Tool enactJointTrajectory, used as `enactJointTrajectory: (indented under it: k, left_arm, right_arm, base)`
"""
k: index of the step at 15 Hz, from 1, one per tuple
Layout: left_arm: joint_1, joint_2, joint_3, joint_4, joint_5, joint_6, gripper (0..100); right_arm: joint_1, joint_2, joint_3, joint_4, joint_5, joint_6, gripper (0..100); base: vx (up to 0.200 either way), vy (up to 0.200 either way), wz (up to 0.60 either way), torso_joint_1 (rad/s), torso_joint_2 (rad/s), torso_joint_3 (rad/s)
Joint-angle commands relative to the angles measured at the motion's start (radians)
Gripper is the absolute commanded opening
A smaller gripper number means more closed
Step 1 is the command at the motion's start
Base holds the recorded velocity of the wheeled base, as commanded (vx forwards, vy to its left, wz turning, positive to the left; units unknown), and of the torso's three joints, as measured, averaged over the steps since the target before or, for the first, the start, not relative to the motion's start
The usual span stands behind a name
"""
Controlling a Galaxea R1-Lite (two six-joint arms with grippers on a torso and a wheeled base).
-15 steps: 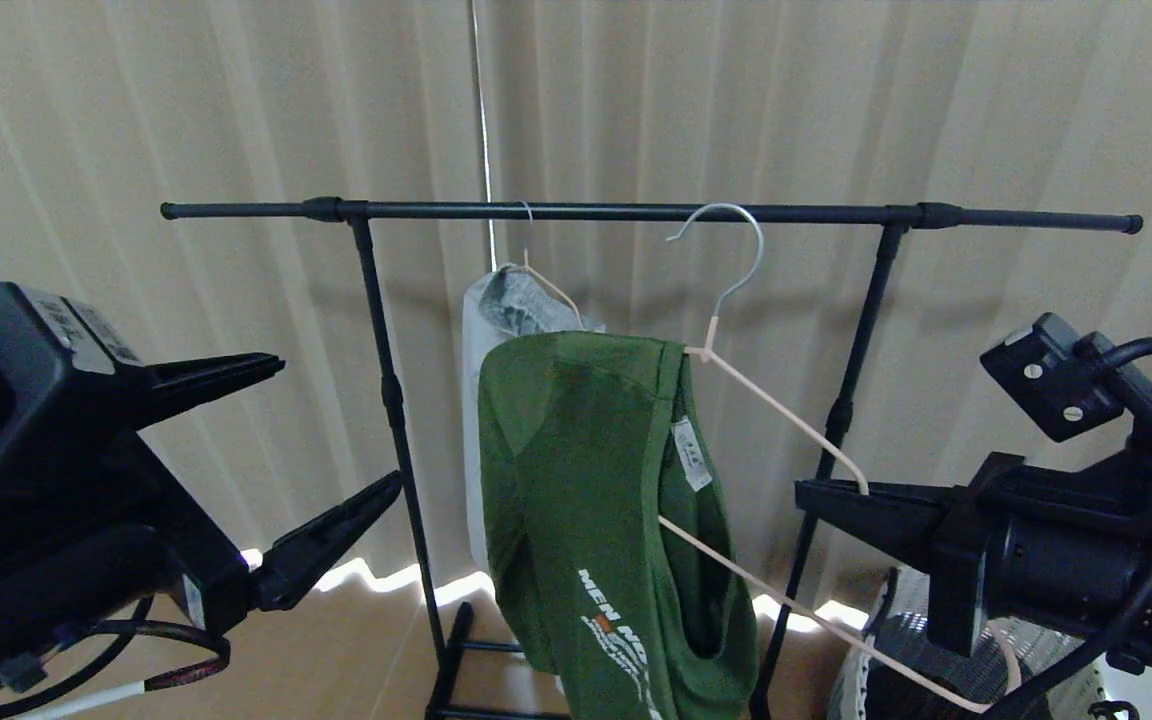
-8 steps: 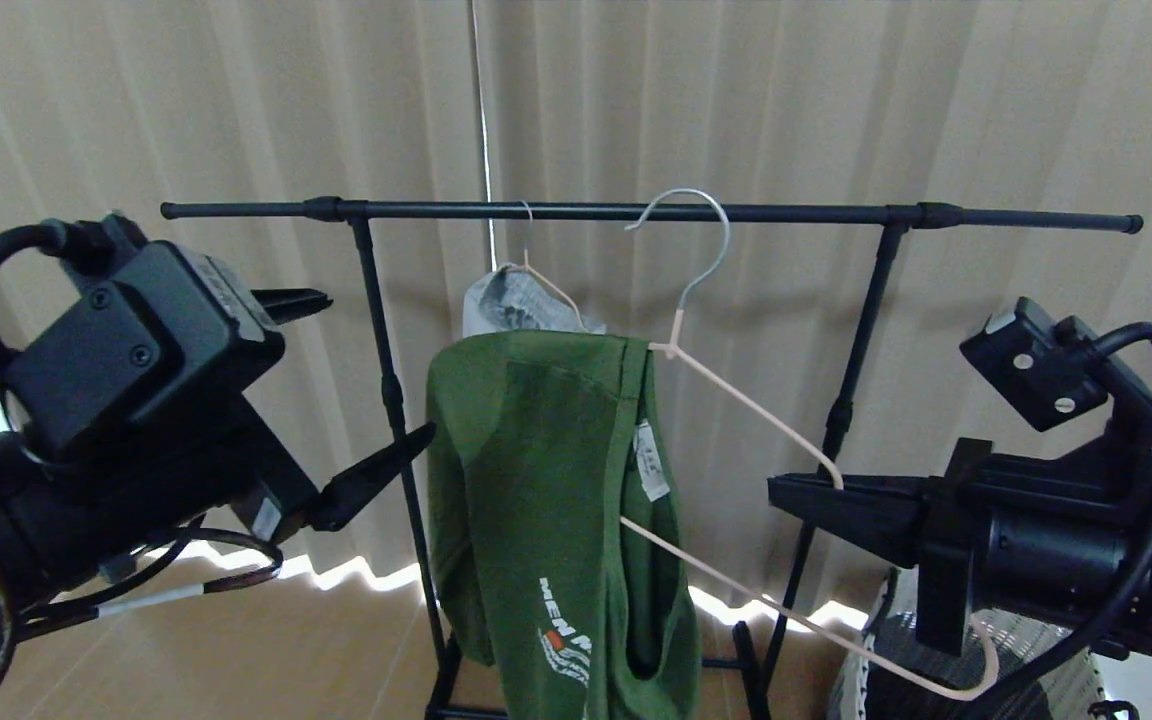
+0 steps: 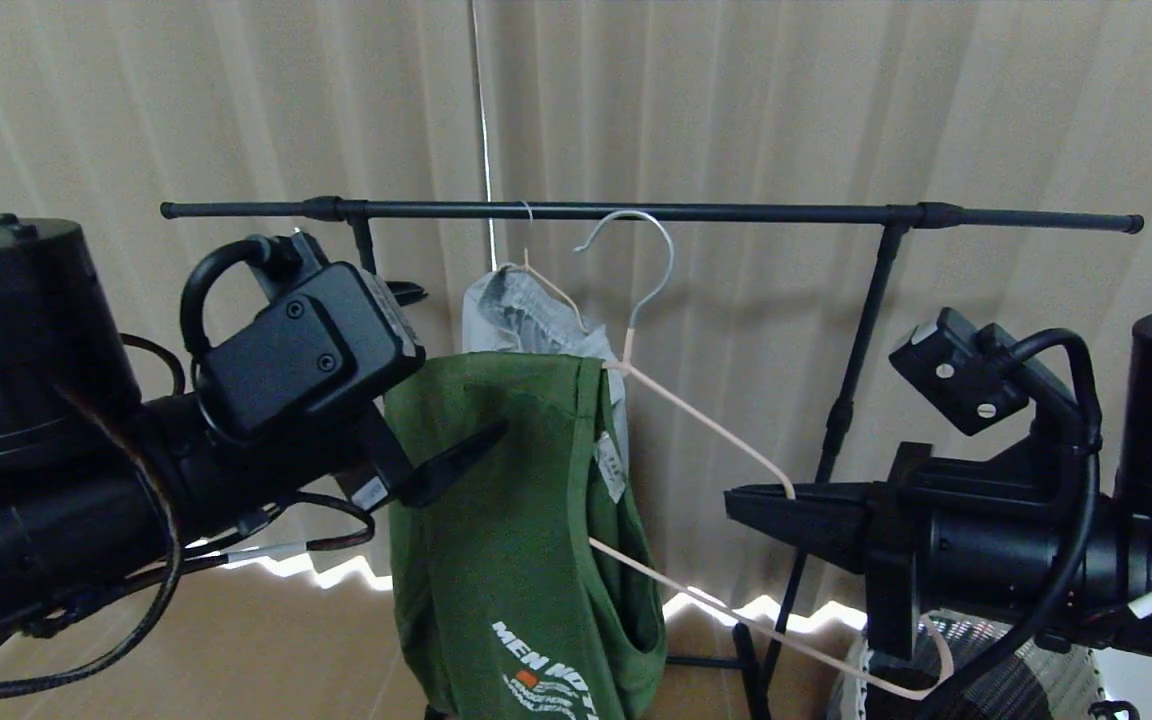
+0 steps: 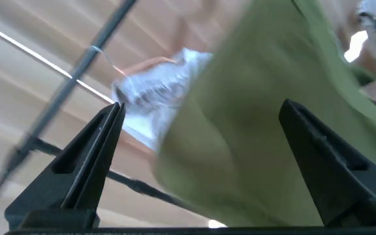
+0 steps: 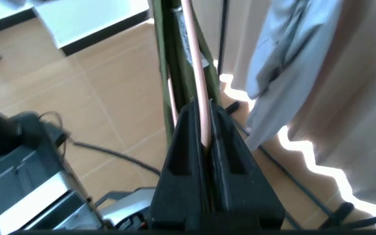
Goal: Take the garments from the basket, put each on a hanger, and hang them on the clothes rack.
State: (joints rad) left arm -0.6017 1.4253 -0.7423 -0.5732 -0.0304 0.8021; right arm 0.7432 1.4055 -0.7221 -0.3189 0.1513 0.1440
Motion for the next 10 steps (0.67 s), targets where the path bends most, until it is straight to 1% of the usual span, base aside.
enactJointTrajectory:
  k: [1,5,8,9,10]
  left_arm:
    - [-0.001,0.055,-0.017,-0.005,0.000,0.003,100]
    - [0.000,0.087,-0.046,-0.011,0.000,0.003,100]
    - [0.000,0.086,-0.048,-0.013,0.000,0.005,100]
    - [0.000,0.086,-0.048,-0.013,0.000,0.005,0]
    - [0.000,0.084,-0.048,-0.013,0.000,0.005,0]
  right_arm:
    - [0.018,0.007,0.000,0.000,0.007,0.000,0]
    - [0.027,0.003,0.007,0.000,0.047,-0.046,0]
    - [0.039,0.000,0.009,0.000,0.065,-0.047,0]
    - [0.044,0.000,0.009,0.000,0.065,-0.047,0]
    - [0.051,-0.003,0.009,0.000,0.067,-0.047,0]
  base:
    - [0.000,0.000,0.00,0.000,0.00,0.000]
    - [0.000,0.000,0.00,0.000,0.00,0.000]
    - [0.000,0.000,0.00,0.000,0.00,0.000]
    - [0.000,0.000,0.00,0.000,0.00,0.000]
    - [0.000,0.000,0.00,0.000,0.00,0.000]
